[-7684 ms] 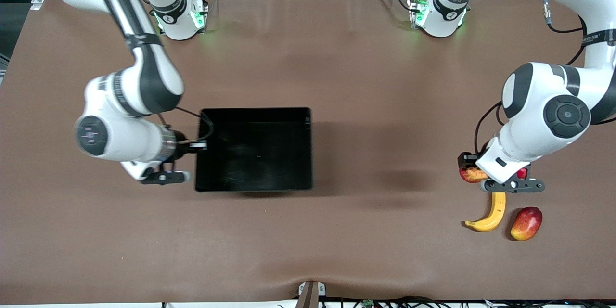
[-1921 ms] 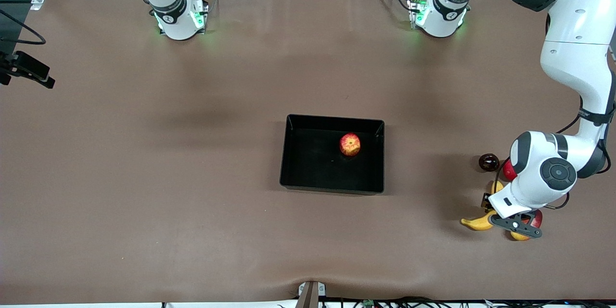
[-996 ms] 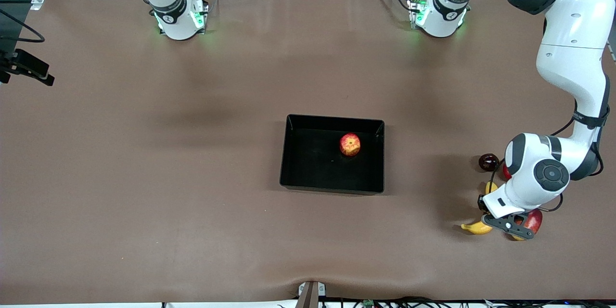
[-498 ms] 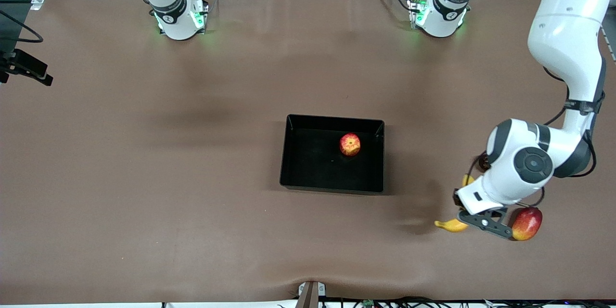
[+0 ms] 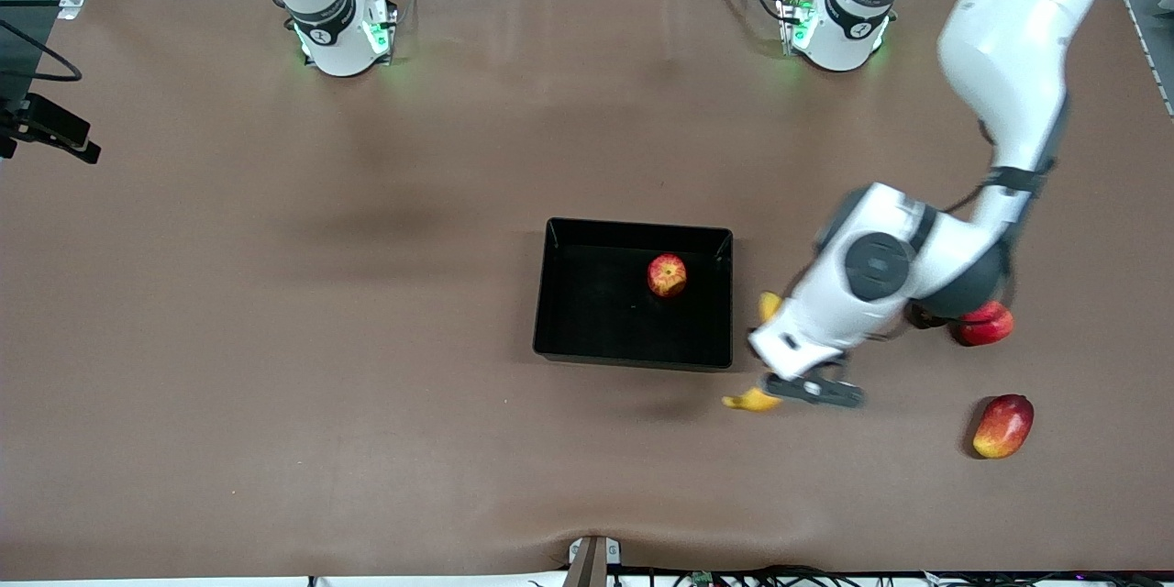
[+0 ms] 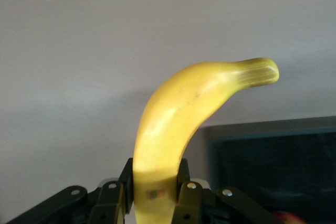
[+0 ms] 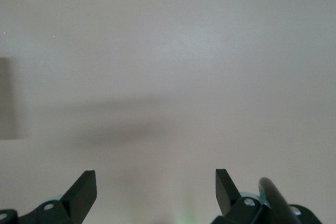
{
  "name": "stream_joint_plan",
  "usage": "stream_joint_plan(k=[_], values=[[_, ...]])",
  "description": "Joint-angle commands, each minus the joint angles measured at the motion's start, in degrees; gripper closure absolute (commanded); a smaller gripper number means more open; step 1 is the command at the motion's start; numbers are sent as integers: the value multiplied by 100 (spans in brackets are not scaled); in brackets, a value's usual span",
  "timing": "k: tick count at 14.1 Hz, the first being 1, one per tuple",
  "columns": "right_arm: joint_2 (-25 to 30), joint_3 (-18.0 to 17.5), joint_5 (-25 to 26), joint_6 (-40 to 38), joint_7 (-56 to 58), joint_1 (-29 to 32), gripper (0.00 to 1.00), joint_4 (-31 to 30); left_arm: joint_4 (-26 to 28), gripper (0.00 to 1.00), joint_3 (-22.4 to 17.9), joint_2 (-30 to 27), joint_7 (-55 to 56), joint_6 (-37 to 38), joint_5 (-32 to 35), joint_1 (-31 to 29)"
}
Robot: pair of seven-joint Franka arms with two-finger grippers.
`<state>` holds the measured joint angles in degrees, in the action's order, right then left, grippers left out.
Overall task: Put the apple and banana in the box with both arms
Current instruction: 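Carry the banana over the black box with the left gripper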
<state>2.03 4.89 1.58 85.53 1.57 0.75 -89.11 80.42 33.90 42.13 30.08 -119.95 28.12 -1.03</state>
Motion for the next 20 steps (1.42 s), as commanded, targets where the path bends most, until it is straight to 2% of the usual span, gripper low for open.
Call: stream_joint_plan(k=[1, 4, 10, 14, 16, 18, 19, 20], values=[[-10, -49, 62, -72, 36, 74, 0, 78, -96, 100, -68, -21, 839, 103, 62, 576], [-10, -49, 62, -80, 36, 74, 0, 69, -141, 100, -111, 154, 1525, -2, 88, 1094], [-10, -41, 62, -81, 36, 83, 0, 61, -238, 100, -586, 366, 2318, -353, 88, 2000], [-10, -49, 62, -72, 36, 92, 0, 69, -246, 100, -1217, 629, 2494, -968, 80, 2554], [-10, -49, 62, -72, 36, 92, 0, 69, -246, 100, -1377, 840, 2503, -1258, 71, 2713], [-27, -41, 70, -45, 45, 109, 0, 96, -229, 79, -1386, 919, 2503, -1286, 62, 2713], [-27, -41, 62, -45, 36, 109, 0, 96, -220, 72, -1386, 937, 2503, -1286, 53, 2722], [-19, -41, 70, -63, 36, 101, 0, 96, -220, 42, -1377, 955, 2520, -1286, 45, 2722]])
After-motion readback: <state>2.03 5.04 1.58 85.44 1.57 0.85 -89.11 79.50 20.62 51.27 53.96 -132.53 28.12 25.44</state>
